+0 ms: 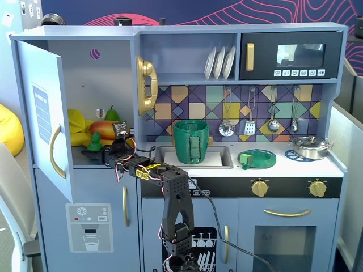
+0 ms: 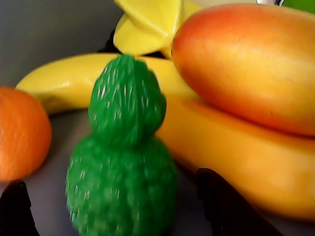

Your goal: Pick up the green pineapple from the left cabinet and place it in the green recipient

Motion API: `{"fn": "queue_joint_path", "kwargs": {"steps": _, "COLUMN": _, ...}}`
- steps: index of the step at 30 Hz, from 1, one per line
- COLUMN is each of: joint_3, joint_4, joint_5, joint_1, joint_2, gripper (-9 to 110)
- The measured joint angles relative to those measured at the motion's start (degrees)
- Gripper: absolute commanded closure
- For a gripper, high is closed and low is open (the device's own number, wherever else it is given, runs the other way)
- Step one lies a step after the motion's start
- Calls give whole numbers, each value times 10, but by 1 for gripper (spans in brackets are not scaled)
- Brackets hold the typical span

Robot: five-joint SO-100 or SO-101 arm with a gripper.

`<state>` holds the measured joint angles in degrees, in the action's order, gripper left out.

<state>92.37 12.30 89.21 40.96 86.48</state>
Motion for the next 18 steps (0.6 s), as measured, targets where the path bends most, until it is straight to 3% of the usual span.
{"fn": "queue_joint_path", "kwargs": {"steps": 6, "joint_3": -57, "joint_4": -3, "joint_5": -4, "joint_1": 0, "joint_2": -47, "gripper": 68}}
{"fn": "queue_joint_path", "kwargs": {"steps": 8, "joint_3": -71, "joint_4": -7, "joint_5": -5, "joint_1": 0, "joint_2": -57, "gripper": 80}}
{"fn": "queue_joint_path", "kwargs": {"steps": 10, "joint_3": -76, "joint_4": -12, "joint_5": 2, "joint_1": 4, "joint_2": -59, "gripper": 101}}
{"fn": "queue_joint_path", "kwargs": {"steps": 18, "joint_3": -76, "joint_4": -28, "joint_5": 19, "joint_1": 19, "joint_2": -49, "gripper": 101}}
